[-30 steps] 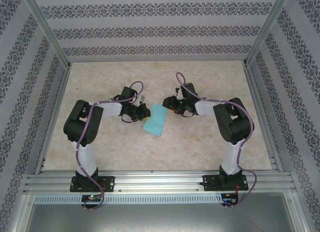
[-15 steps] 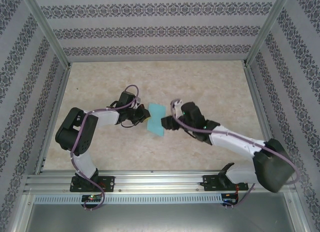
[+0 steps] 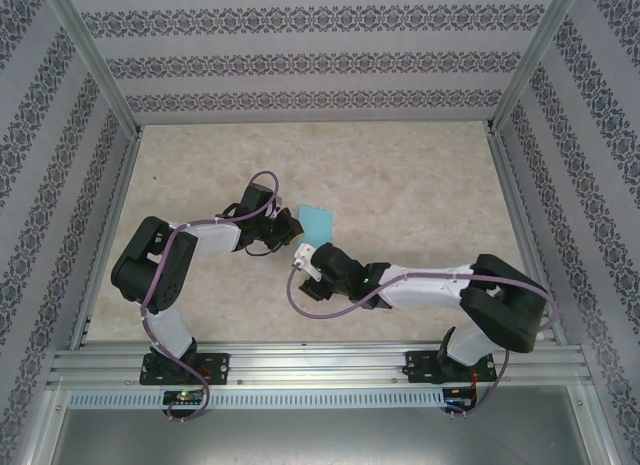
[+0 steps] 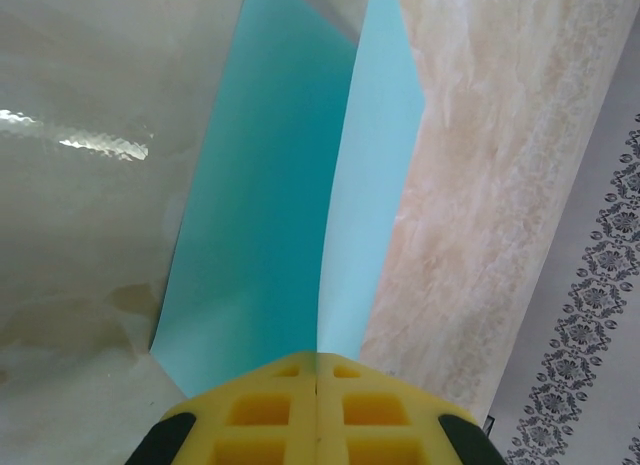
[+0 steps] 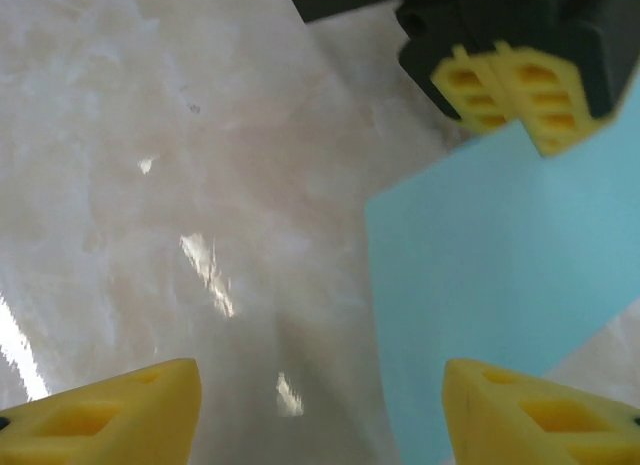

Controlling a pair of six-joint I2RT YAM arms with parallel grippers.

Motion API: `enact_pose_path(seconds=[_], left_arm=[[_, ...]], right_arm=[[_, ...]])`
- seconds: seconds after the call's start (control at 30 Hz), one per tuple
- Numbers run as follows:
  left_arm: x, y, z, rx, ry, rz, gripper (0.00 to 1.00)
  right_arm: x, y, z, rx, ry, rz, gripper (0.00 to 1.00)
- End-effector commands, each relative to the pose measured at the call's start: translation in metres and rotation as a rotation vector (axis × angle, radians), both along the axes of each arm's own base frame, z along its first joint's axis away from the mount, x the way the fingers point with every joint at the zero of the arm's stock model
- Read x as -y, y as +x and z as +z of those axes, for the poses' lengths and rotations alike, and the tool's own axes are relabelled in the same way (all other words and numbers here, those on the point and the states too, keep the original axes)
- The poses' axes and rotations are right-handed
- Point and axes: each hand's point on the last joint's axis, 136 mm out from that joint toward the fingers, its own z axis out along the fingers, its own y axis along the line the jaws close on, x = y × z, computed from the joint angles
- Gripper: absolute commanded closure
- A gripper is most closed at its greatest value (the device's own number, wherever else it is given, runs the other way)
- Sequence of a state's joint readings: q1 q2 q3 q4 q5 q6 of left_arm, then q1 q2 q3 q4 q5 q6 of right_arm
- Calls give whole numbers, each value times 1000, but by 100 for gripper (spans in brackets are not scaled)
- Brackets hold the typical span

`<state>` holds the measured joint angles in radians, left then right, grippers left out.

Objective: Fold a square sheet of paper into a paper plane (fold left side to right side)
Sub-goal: Third fold the triangle at the center of the table.

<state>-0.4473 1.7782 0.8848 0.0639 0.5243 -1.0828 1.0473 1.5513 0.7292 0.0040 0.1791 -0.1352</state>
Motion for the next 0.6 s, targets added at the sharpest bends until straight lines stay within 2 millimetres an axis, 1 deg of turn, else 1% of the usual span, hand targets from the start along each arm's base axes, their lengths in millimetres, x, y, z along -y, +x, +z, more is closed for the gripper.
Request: enact_pose_path(seconds=[0.0,0.13,0.23,0.33,0.4,0.57], left_arm=[[6,3,12,39,-20,-2,100],[6,4,13,41,-19,-7,100],[7,4,14,42,-19,-12,100],[6,3,12,39,-11,-11,100],[5,3,12,37,-9,-12,100],[6,1,13,42,-1,-38,100]], right_arm=[[-12,19,12,101,-53,-1,35],[-21,28,9,115,-89,1,37],[-23,30,4,103,-110,5,42],[-26,30,8,102,-102,9,50],[-26,29,9,94,-108,11,59],[-21,27,3,73,-139,16,94]])
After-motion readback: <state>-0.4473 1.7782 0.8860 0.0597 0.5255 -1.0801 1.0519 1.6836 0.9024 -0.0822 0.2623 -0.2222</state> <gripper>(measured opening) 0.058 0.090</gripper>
